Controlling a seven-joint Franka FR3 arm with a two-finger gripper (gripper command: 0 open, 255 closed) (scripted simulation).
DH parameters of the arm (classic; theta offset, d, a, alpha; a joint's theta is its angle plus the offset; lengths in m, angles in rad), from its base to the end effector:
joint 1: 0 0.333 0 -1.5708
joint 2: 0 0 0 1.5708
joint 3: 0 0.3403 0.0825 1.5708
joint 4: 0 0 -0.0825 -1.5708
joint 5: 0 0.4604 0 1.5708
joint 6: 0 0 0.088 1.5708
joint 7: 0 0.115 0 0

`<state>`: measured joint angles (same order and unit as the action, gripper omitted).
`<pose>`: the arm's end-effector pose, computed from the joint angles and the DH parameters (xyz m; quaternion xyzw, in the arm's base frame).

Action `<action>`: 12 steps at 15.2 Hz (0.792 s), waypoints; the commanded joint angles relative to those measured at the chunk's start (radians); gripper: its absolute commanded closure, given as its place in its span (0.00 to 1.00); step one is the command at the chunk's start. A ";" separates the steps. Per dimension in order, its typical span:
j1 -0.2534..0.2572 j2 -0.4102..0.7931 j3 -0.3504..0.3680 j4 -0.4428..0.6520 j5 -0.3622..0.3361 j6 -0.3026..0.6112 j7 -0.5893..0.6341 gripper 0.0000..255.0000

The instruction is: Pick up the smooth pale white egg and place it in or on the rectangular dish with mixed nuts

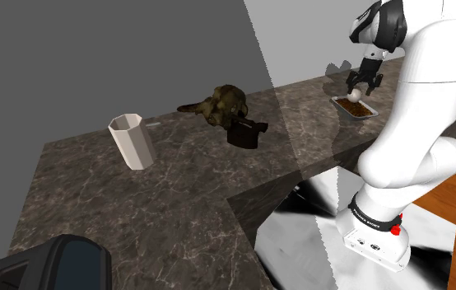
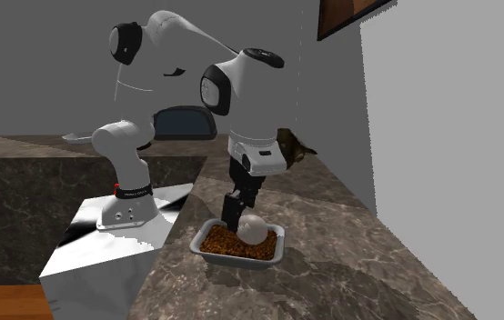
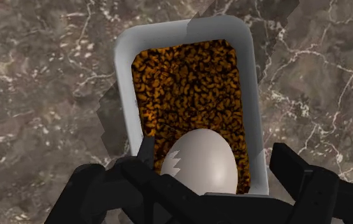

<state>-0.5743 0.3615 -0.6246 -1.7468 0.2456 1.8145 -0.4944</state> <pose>0.2959 -0.6204 0.3627 -0.9188 0.3793 0.0648 0.0881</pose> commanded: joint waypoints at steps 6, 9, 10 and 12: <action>-0.017 0.000 -0.007 0.128 -0.009 -0.126 0.008 0.00; -0.017 0.001 -0.007 0.128 -0.009 -0.126 0.008 0.00; -0.017 0.001 -0.007 0.128 -0.009 -0.126 0.008 0.00; -0.017 0.001 -0.007 0.128 -0.009 -0.126 0.008 0.00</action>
